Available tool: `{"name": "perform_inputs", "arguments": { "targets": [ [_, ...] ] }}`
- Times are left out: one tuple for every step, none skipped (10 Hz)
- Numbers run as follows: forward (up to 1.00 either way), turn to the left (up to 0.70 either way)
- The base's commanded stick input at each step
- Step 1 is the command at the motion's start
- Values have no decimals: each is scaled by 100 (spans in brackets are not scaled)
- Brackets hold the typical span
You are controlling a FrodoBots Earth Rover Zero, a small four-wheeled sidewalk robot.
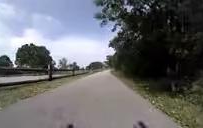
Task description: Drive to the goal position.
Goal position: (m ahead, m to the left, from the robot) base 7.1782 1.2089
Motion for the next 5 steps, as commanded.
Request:
{"name": "perform_inputs", "arguments": {
  "targets": [
    [70,0],
    [70,0],
    [70,0],
    [70,0],
    [70,0]
  ]
}}
